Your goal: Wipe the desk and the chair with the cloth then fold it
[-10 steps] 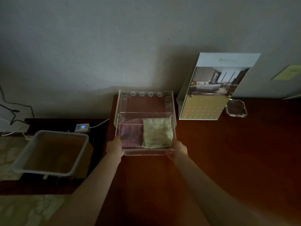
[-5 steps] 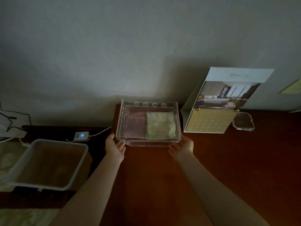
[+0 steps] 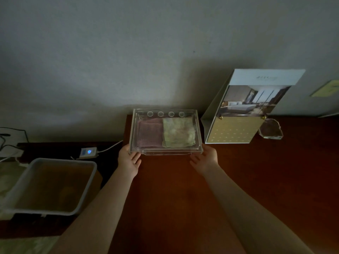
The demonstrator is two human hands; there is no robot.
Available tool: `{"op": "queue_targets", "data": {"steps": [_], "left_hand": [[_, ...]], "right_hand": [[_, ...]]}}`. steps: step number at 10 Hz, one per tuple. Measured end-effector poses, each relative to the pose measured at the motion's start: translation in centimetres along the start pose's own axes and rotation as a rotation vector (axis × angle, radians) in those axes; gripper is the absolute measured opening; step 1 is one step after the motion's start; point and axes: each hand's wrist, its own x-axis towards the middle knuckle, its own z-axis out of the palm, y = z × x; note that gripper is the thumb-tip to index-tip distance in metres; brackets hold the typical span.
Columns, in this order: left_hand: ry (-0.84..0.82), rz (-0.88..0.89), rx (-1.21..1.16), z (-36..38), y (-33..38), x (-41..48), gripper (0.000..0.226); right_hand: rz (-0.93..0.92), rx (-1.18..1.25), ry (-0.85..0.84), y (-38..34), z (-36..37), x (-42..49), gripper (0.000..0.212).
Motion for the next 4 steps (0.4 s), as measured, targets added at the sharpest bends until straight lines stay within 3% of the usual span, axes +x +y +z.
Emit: {"op": "queue_targets", "data": {"steps": [4], "left_hand": [[-0.044, -0.023, 0.21, -1.6, -2.3, -3.4, 0.039]], "right_hand": [[-0.026, 0.056, 0.002, -0.6, -5.7, -2.4, 0.045]]}}
